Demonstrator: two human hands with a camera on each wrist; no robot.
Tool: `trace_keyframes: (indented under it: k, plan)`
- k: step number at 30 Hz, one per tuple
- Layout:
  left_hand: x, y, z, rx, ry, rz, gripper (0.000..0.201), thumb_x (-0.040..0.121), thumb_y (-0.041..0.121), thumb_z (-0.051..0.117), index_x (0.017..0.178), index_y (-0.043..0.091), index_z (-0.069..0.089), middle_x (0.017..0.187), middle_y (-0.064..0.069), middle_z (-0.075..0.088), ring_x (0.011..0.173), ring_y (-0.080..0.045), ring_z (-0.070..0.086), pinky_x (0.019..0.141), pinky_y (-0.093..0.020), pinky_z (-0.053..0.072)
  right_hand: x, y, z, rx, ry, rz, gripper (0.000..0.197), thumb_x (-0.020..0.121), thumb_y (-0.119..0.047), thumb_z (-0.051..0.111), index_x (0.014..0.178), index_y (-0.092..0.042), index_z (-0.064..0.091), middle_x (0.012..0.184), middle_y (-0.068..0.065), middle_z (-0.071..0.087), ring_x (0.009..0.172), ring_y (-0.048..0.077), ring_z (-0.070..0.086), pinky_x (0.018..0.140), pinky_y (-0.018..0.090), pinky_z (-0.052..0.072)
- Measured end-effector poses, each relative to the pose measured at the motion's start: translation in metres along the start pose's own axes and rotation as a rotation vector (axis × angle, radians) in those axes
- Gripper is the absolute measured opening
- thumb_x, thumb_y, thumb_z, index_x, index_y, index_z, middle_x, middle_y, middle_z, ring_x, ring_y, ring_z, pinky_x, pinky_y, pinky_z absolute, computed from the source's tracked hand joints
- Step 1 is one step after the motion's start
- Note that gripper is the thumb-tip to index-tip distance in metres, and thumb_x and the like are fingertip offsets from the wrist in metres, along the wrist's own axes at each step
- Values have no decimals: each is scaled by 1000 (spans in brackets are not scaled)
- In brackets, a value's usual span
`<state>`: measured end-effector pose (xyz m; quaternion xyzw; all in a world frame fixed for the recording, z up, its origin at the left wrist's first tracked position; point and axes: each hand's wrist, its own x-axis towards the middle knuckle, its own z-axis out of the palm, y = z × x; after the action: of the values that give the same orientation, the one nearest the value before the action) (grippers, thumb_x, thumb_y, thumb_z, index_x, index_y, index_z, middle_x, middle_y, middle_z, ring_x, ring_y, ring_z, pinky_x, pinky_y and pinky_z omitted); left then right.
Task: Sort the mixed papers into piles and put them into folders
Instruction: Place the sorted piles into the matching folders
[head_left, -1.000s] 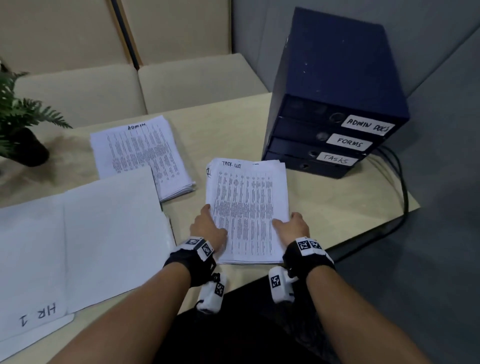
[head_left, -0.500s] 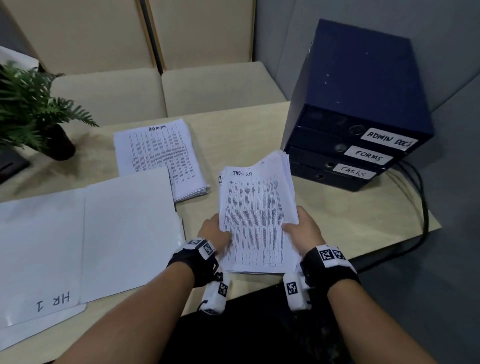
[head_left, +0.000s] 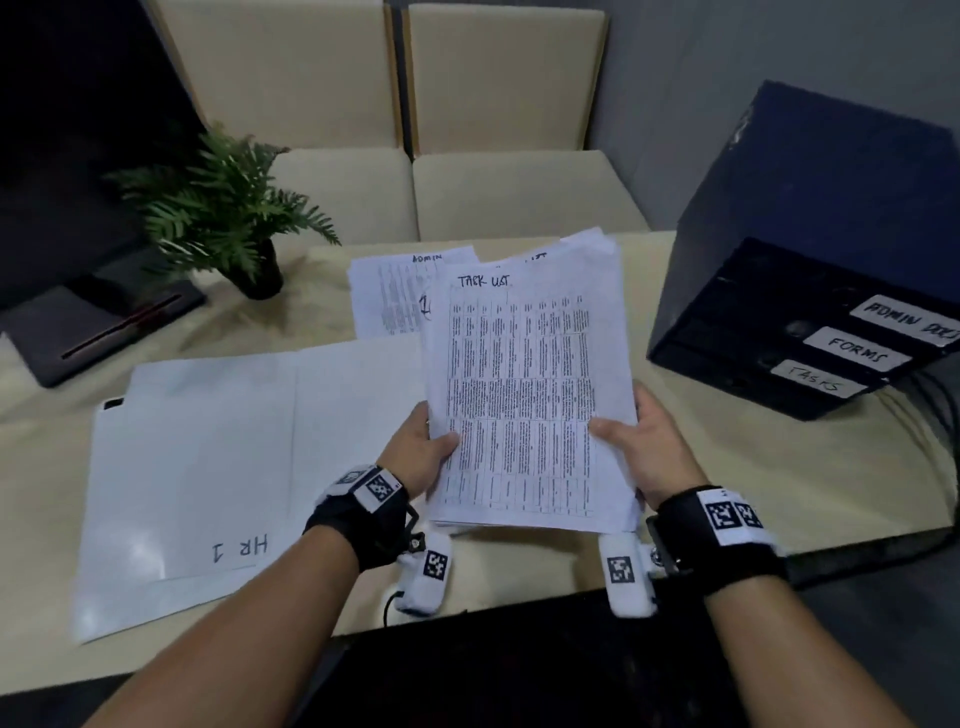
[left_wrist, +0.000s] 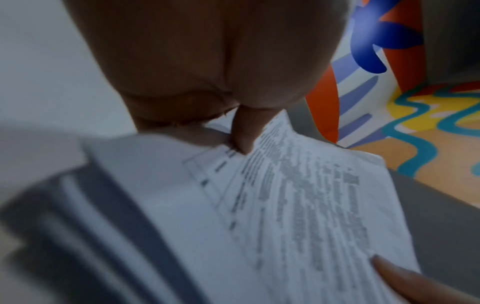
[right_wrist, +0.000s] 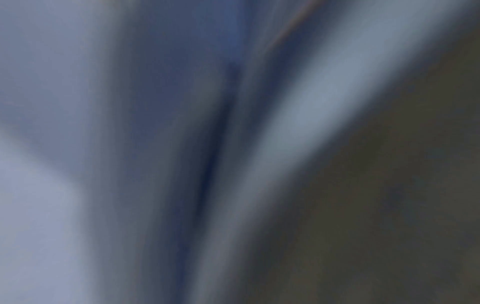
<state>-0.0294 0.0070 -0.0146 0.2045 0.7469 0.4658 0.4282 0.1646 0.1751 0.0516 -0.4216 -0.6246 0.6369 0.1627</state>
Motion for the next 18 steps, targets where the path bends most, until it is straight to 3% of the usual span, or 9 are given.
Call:
trace_keyframes:
  k: [2,4,9,14,18]
  plan:
    - [-9,-18,-31,139,70,-69,30,90,20,55,119,16,47,116,-6,63,103,-28,61,95,-45,48,5,17,40,-57,-46,50,36,88,2,60,105,-30,60,106,-1,73,95,22,71,86,46,55]
    - [-20,-35,-57,255,125,-137,28,94,16,50,122,10,45,114,-8,60,100,-28,59,86,-34,47,8,33,79,-93,-87,100,35,87,-1,61,105,-32,60,107,0,73,97,24,70,90,52,54]
    - [-33,-59,-101,301,221,-204,32,97,13,46,128,6,40,115,-12,57,89,-23,53,74,-27,38,15,46,146,-165,-97,112,35,86,-4,63,111,-28,59,108,-2,71,98,23,69,92,50,53]
    - [-27,-75,-120,281,214,-265,55,95,5,44,147,14,28,127,-15,56,109,-31,57,85,-31,44,23,45,174,-267,-48,122,32,86,-5,65,113,-20,57,109,4,70,96,25,67,90,46,54]
    - [-29,-81,-127,390,153,-289,60,92,5,46,148,15,28,138,-10,49,121,-27,50,96,-30,40,31,57,180,-397,1,161,28,88,-9,66,114,-11,55,108,6,66,94,24,64,82,30,50]
